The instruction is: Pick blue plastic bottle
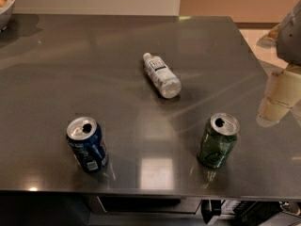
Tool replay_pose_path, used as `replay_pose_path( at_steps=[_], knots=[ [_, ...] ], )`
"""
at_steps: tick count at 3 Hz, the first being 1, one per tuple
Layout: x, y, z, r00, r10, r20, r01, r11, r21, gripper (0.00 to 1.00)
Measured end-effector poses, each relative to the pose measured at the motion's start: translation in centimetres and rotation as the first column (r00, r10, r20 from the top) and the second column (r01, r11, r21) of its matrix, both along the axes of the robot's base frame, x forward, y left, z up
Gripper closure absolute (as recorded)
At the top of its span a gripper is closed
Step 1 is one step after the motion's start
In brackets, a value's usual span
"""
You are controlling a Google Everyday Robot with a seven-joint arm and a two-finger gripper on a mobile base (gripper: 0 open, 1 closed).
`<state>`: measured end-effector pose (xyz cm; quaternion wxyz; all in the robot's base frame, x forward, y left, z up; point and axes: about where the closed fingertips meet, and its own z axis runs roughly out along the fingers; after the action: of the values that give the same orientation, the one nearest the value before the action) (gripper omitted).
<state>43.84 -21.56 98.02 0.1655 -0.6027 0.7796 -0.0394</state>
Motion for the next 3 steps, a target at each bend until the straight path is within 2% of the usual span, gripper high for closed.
replay_pose_path(
  at_steps=[2, 3],
  knots=[
    [0.6, -0.2, 0.4, 0.9998, -0.018, -0.002, 0.018, 1.000, -0.005, 0.00],
    [3.5, -0.5, 0.6, 0.9950, -0.100, -0.004, 0.100, 0.995, 0.008, 0.00]
  ],
)
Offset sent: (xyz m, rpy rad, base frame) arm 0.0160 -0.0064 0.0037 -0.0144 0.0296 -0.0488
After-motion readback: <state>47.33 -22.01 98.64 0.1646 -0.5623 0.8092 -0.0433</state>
